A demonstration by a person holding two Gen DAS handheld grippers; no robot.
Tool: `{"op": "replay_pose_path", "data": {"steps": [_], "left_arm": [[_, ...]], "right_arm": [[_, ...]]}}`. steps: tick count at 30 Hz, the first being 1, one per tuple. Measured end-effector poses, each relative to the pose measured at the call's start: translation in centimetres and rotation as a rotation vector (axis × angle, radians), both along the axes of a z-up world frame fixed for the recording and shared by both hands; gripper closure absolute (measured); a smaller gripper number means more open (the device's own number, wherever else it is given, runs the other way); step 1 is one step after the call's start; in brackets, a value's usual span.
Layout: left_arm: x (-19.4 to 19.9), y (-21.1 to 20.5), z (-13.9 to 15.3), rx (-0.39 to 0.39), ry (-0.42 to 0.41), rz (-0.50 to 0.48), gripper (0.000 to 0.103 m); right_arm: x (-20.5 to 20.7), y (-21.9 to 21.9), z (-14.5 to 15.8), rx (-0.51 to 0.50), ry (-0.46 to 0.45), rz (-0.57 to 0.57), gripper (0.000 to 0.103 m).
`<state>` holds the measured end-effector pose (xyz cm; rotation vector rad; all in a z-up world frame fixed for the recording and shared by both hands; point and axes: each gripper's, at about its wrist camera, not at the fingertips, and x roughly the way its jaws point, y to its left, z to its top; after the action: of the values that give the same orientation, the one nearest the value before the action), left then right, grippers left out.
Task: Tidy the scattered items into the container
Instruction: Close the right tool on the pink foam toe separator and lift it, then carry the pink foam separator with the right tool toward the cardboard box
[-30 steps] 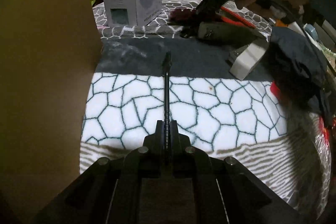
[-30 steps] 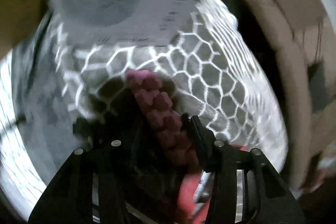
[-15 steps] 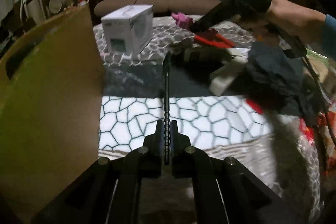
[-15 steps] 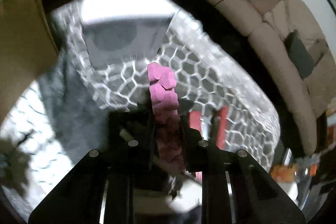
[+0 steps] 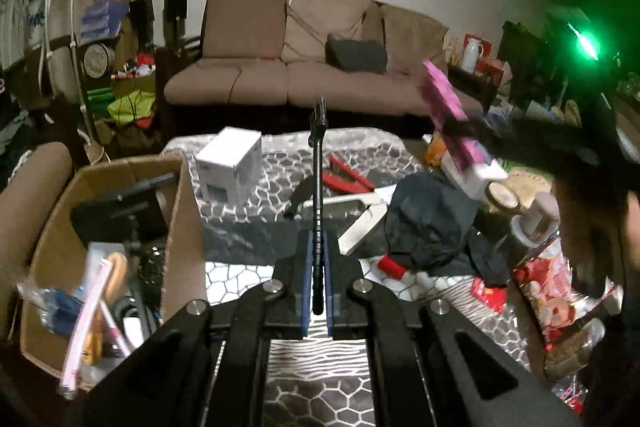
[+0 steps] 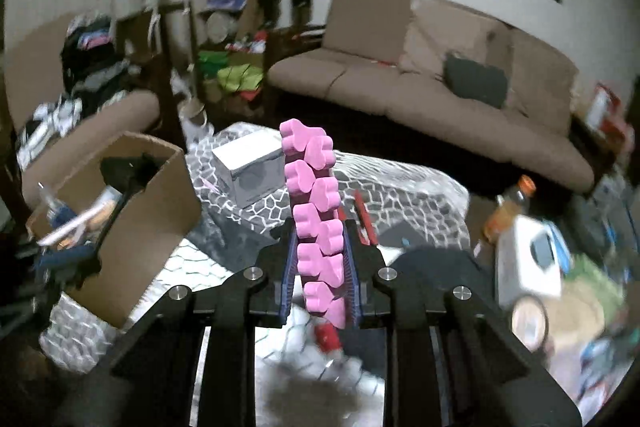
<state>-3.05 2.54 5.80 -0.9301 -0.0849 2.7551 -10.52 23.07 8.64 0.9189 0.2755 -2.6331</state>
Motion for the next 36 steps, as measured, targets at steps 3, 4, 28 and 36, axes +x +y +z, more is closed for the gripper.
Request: {"op": "replay_pose_path", "data": {"steps": [3,4,28,36], "left_arm": [[1.4,0.1,2.0,-0.024,0.047,0.010,0.098],[1.8,0.3,2.5,-0.037,0.064,0.016,0.098],[1.5,0.0,-1.0,-0.003,0.253,0.023,0.098],[1.4,-1.7,-3.1,-0.024,0.243,0.037,0.098]], "right_arm": [[3.7,1.4,1.3,-0.070,0.020,-0.062,0.083],[4.9,1.7,1.8,-0.095,0.025,-0.078,0.083],[10.1,2.2,-1.8,-0.333,0.165,-0.129,0.082],[8.0,1.1,-5.0,-0.325,0.108,-0.148,0.082]]}}
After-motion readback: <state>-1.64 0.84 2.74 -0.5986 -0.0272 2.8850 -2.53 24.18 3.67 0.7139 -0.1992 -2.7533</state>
